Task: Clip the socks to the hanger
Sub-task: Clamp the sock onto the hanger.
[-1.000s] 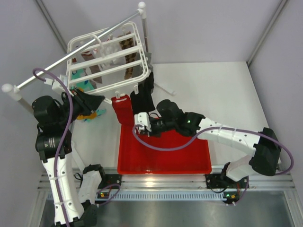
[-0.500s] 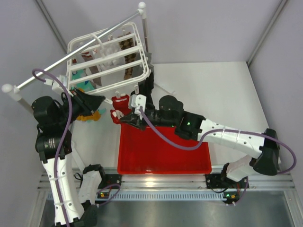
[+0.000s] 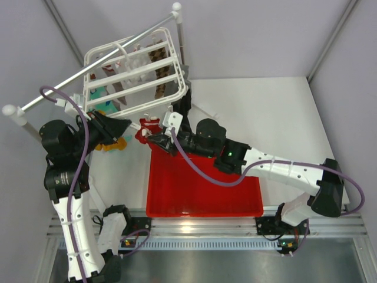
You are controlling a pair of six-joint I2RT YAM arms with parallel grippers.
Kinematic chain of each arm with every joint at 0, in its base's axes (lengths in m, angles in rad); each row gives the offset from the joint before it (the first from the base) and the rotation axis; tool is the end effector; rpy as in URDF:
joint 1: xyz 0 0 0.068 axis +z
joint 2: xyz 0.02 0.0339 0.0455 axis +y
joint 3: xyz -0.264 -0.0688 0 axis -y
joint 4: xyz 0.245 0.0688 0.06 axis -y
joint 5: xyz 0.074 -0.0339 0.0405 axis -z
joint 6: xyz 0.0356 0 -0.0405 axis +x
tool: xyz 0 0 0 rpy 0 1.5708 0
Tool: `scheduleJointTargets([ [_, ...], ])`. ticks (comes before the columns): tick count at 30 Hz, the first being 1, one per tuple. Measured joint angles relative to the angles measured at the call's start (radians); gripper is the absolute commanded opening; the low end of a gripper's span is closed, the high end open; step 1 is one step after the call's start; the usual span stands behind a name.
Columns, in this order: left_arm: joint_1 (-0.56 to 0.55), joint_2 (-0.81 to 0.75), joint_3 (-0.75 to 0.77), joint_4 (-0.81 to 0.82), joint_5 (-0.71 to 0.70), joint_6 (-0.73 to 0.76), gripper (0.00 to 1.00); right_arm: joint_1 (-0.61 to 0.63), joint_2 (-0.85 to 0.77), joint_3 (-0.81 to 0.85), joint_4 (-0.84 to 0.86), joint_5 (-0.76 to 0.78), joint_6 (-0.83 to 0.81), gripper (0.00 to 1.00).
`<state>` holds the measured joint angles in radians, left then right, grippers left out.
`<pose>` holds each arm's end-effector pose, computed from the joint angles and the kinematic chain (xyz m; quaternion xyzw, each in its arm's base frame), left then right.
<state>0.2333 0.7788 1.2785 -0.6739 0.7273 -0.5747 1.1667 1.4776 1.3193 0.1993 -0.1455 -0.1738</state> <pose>0.1197 0.0041 0.4516 -0.0711 0.7481 -0.3705 0.5459 0.1352 0.3293 0.4015 -0.4701 0.5087 0.3870 0.6087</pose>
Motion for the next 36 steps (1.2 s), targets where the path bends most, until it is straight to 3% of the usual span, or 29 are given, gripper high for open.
scheduleJointTargets([
  [36, 0.0, 0.009, 0.0, -0.003, -0.002, 0.006, 0.0, -0.018, -0.001, -0.019, 0.018, 0.027, -0.028, 0.0],
])
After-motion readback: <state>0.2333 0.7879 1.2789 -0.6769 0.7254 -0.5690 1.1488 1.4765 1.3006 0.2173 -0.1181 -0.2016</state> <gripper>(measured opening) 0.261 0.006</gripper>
